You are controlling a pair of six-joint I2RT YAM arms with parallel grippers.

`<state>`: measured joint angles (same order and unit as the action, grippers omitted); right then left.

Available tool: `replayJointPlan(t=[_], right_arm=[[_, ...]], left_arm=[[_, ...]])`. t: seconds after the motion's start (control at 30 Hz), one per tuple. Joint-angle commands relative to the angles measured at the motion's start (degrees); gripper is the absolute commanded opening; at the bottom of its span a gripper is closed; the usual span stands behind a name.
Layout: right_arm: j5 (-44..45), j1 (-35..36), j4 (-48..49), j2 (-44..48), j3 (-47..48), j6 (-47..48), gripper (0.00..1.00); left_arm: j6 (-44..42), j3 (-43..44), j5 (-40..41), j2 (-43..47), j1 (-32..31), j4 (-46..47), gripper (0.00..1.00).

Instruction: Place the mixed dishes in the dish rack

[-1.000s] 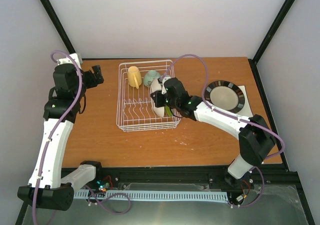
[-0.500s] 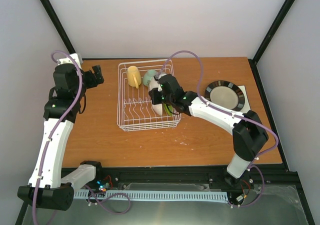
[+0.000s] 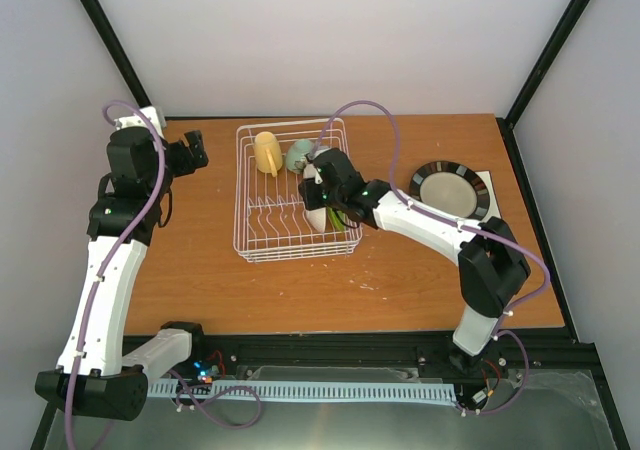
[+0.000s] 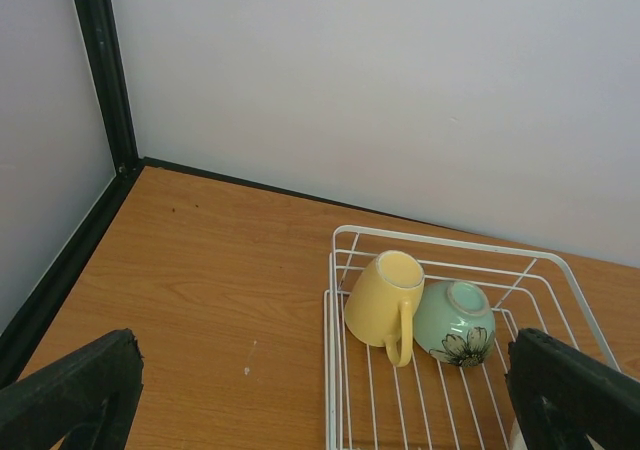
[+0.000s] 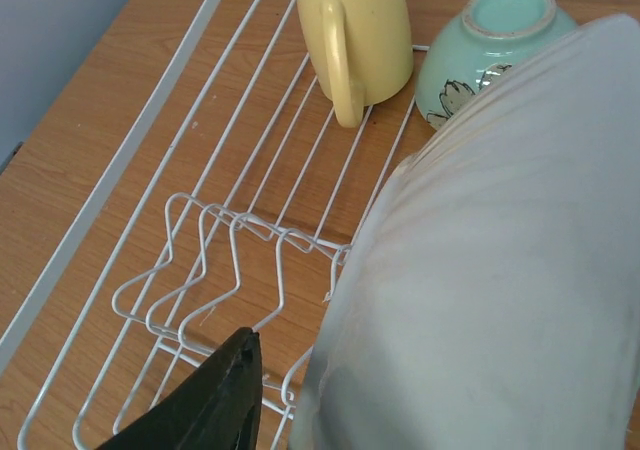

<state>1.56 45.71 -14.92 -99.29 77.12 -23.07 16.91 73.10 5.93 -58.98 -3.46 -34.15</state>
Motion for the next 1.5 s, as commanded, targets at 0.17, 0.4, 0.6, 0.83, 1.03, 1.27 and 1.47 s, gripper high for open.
replayJointPlan(t=[0.17, 0.4, 0.6, 0.83, 1.03, 1.27, 1.47], right_arm=[[-5.8, 0.4, 5.0, -0.1, 1.3, 2.4, 0.44], [-10.6, 0.4, 2.7, -1.8, 3.4, 5.6, 0.45], [-6.6, 0.4, -4.2, -3.0, 4.8, 10.0, 0.44], [-3.0, 0.4, -9.9, -4.2, 6.8, 14.7, 0.46], [-4.0, 0.1, -4.4, -0.9, 3.0, 14.5, 0.54], [-8.9, -1.3, 4.7, 5.5, -2.4, 13.2, 0.67], [-7.4, -2.0, 5.8, 12.0, -4.6, 13.5, 0.68]], left_arm=[[-1.4, 0.2, -0.6, -0.2, 0.6, 2.2, 1.00], [-1.8, 0.2, -0.4, -0.1, 0.6, 1.9, 1.00], [-1.9, 0.1, -0.4, 0.1, 0.6, 1.8, 1.00], [-2.0, 0.4, -0.4, -0.6, 0.6, 1.6, 1.00], [-2.0, 0.9, 0.0, -0.7, 0.6, 1.6, 1.00], [-1.4, 0.6, 0.4, -0.3, 0.6, 2.3, 1.00], [-1.3, 1.2, 0.8, -0.2, 0.6, 2.5, 1.00]])
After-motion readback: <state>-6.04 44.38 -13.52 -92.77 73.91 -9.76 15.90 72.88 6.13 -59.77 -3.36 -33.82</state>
